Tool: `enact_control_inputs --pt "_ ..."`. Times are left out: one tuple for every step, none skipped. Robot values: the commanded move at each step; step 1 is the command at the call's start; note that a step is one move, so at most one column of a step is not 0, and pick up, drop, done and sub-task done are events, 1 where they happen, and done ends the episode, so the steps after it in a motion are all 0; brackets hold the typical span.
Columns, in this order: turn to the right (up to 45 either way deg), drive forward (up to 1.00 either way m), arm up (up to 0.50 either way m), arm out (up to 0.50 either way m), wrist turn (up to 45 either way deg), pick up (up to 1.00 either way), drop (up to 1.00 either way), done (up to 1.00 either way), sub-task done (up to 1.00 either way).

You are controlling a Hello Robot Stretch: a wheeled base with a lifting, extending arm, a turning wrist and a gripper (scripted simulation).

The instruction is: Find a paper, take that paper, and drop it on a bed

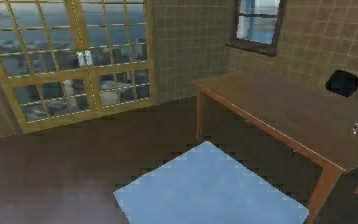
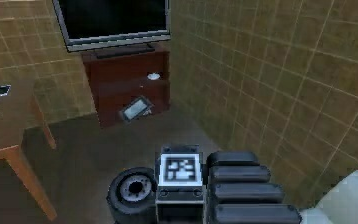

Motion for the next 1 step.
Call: enact_control_inputs --pt "-27.0 0.0 0.0 0.0 0.0 0.0 0.0 0.0 0.0"
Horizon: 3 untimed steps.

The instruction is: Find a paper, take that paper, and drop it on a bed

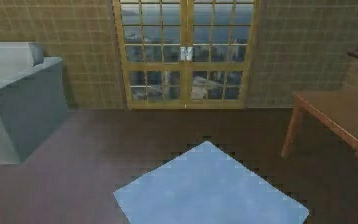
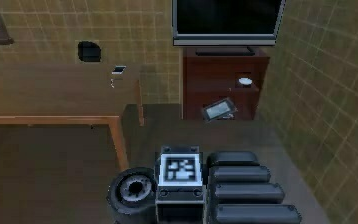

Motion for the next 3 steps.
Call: enact_control_inputs --pt "0.0 0.15 0.0 0.0 0.0 0.0 0.0 0.0 0.0" --pt "-45.0 0.0 0.0 0.0 0.0 0.0 0.0 0.0 0.0" --pt "-39.0 0.0 0.0 0.0 0.0 0.0 0.0 0.0 0.0"
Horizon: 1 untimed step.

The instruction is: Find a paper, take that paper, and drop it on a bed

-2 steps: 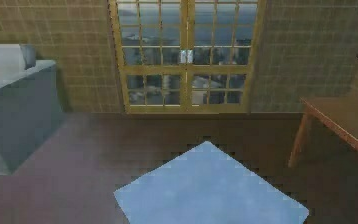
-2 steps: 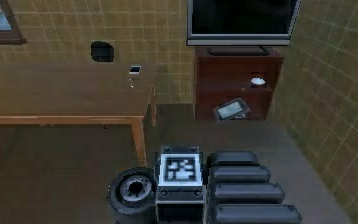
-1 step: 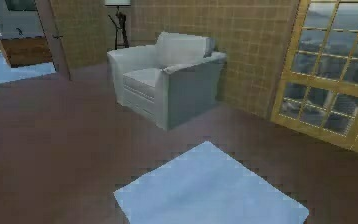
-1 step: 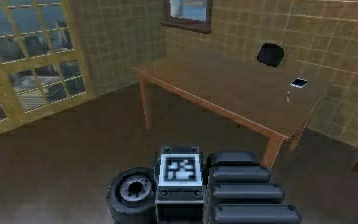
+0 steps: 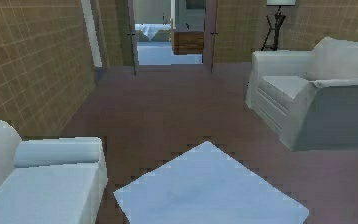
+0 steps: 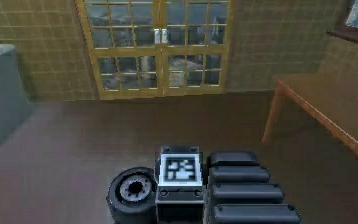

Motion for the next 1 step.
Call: enact_control_inputs --pt "0.0 1.0 0.0 0.0 0.0 0.0 0.0 0.0 0.0"
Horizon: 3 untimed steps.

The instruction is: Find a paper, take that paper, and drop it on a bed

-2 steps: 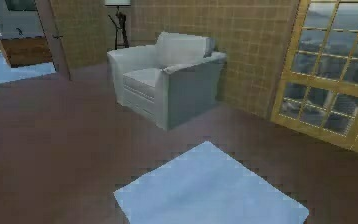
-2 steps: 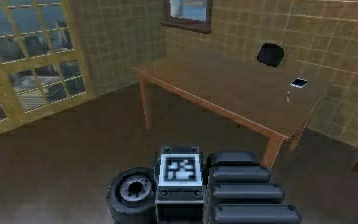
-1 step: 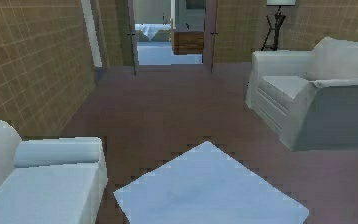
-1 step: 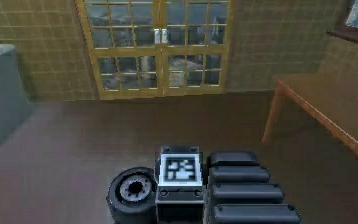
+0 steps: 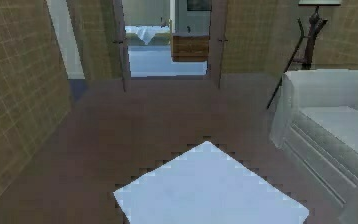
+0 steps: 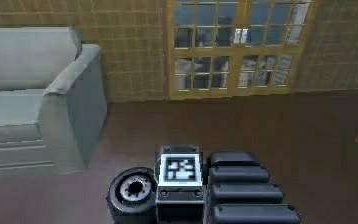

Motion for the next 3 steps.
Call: enact_control_inputs --pt "0.0 1.0 0.0 0.0 0.0 0.0 0.0 0.0 0.0" --pt "-3.0 0.0 0.0 0.0 0.0 0.0 0.0 0.0 0.0" --pt "0.0 1.0 0.0 0.0 0.0 0.0 0.0 0.0 0.0"
